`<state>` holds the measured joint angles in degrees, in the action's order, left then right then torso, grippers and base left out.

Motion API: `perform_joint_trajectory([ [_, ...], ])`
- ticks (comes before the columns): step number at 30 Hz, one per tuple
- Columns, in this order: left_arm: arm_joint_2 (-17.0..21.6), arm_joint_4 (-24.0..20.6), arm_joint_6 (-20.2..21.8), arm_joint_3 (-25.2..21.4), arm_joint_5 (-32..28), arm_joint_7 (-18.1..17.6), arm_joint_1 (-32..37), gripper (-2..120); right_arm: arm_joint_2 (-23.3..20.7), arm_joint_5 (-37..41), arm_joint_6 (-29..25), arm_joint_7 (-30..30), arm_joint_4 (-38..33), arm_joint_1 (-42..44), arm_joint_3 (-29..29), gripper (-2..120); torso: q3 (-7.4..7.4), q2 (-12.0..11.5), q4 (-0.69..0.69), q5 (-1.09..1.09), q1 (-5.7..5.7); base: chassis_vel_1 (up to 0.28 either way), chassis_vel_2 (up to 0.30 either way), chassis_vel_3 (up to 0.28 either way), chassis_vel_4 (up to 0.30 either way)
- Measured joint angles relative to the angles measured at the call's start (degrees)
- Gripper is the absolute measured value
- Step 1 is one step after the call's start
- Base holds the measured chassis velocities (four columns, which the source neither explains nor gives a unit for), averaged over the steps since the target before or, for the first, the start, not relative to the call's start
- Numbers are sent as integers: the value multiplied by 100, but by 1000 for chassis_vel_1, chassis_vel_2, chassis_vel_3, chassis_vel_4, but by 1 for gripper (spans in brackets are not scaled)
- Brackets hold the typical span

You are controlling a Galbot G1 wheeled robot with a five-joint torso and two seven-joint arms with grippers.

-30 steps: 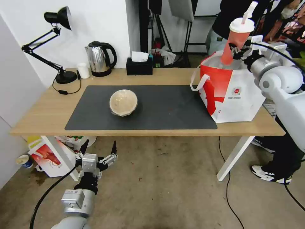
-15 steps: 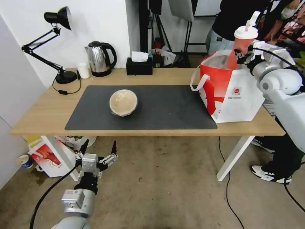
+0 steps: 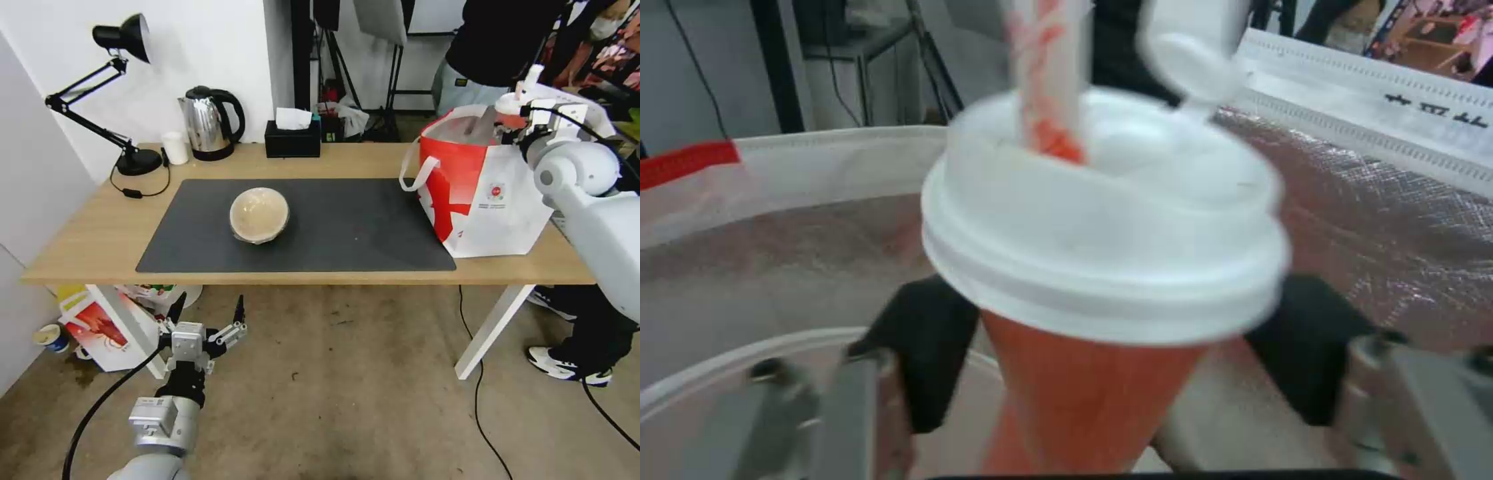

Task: Pick up the trash from the table and place it into the takeout bag.

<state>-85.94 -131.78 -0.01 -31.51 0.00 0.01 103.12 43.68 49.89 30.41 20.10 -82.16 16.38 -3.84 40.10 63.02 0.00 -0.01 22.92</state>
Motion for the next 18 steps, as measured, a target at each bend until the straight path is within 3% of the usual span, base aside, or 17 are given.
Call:
perform_joint_trajectory([
  [8,0,0,0,0,0,0,0,100,-30,44,212,158,-165,-59,66,99,1,0,0,1,0,0,0,0,0],
  [18,0,0,0,0,0,0,0,100,-165,-49,453,132,-418,-15,-29,100,0,0,0,1,0,0,0,0,0],
])
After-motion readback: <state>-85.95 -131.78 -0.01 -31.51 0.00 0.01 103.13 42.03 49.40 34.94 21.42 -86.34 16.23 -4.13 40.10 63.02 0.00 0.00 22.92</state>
